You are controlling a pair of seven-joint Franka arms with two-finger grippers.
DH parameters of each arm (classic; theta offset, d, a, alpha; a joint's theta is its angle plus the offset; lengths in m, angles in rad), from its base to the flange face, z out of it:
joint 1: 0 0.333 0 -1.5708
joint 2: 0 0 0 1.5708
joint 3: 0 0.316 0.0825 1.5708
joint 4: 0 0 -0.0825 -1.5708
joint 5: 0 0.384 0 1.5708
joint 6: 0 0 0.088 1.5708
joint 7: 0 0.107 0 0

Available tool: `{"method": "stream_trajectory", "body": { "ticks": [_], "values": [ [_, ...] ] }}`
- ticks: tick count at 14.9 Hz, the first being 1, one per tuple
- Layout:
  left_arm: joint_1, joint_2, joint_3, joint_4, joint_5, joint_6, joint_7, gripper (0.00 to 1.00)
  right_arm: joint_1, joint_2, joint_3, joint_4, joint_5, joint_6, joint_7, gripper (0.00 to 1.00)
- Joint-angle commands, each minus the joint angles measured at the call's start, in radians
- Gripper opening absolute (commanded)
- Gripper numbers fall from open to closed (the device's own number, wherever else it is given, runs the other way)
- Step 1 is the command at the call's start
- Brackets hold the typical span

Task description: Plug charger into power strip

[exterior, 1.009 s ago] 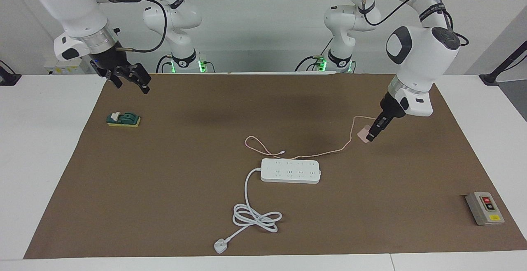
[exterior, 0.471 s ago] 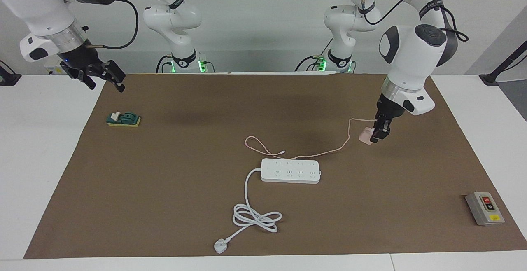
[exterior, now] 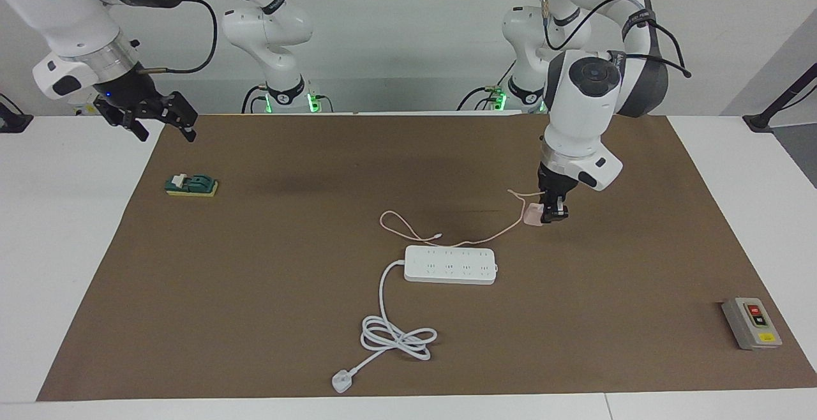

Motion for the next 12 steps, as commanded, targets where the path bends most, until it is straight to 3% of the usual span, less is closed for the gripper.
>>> {"method": "stream_trajectory", "body": {
  "ticks": [1,4,12],
  "values": [
    [-0.037,0.104,0.016,0.114,0.026,-0.068,-0.071,0.0,0.001,0.001,0.006,0.008,-0.019,-0.023,-0.017,1.0],
    [-0.06,0.238,0.018,0.295,0.026,-0.177,-0.091,0.0,-0.002,-0.001,0.006,0.008,-0.018,-0.025,-0.017,1.0],
    [-0.115,0.253,0.018,0.276,0.076,-0.104,-0.148,0.0,0.0,-0.011,0.008,0.006,-0.018,-0.031,-0.017,1.0]
  ]
}}
